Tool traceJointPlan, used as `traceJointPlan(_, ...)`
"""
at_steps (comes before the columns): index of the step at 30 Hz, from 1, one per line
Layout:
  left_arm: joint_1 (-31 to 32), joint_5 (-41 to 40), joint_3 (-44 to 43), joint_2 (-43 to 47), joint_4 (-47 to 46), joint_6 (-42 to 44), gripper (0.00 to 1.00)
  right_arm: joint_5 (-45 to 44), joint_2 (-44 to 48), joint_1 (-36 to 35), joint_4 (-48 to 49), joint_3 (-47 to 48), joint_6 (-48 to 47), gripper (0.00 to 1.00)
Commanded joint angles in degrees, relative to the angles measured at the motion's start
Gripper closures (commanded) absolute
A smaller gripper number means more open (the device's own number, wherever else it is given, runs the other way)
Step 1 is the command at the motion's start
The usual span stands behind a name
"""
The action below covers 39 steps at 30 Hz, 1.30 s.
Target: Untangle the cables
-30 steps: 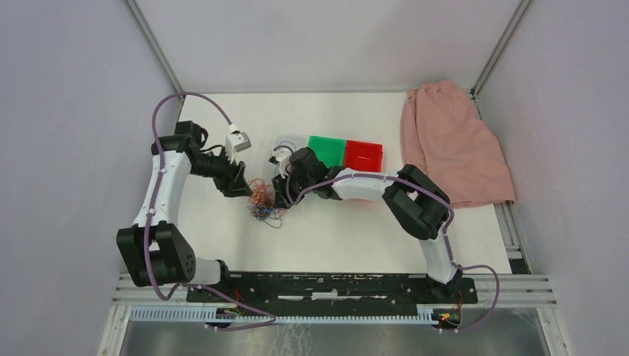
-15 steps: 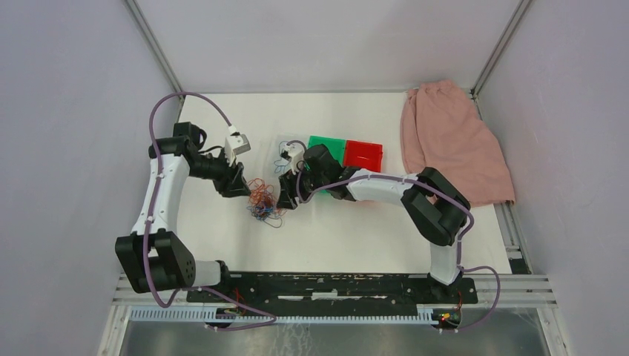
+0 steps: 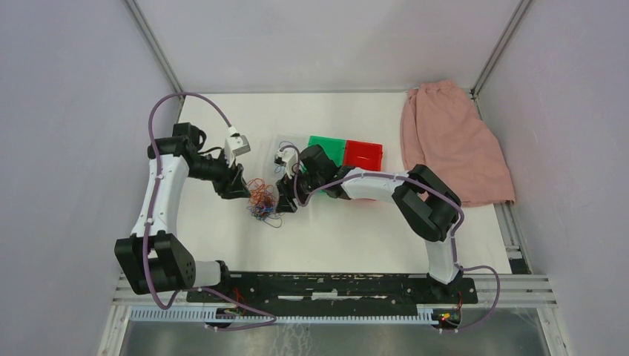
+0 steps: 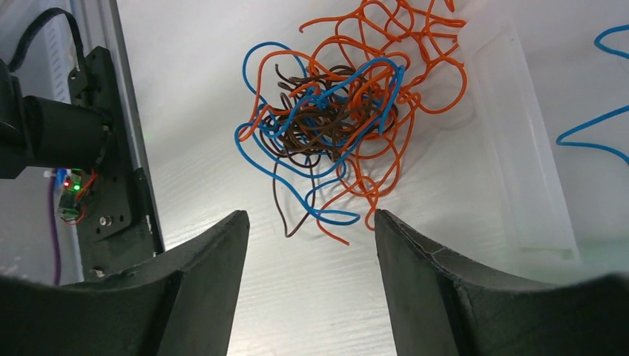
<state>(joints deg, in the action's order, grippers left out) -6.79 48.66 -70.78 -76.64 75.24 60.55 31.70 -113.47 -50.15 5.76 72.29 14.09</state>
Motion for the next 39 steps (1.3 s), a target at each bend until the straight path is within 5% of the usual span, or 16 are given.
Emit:
traceJointPlan(1, -0.36, 2.82, -2.83, 0.84, 2.79, 4.62, 0.44, -0.59, -1.72, -0.7, -4.62, 5.29, -9.29, 0.31)
traceJointPlan(10, -0.42, 3.11, -3.61, 0.74, 3.48, 4.68, 0.45, -2.91, -3.25, -2.41, -2.95, 6.26, -12.08, 0.46)
traceJointPlan(19, -0.41, 4.49, -1.8, 2.29, 6.55, 9.46, 0.45, -5.19, 3.73, -3.17, -4.39, 5.17, -8.6, 0.99)
traceJointPlan(28, 0.87, 11.29, 3.91, 11.65, 5.8, 18.7, 0.45, 1.94, 14.72, -3.3, 1.77, 1.26, 3.02, 1.0)
traceJointPlan(39, 4.0, 12.65, 10.52, 21.49, -10.3, 10.23, 0.4, 6.52, 18.15, -4.73, 3.88, 2.71, 8.27, 1.0)
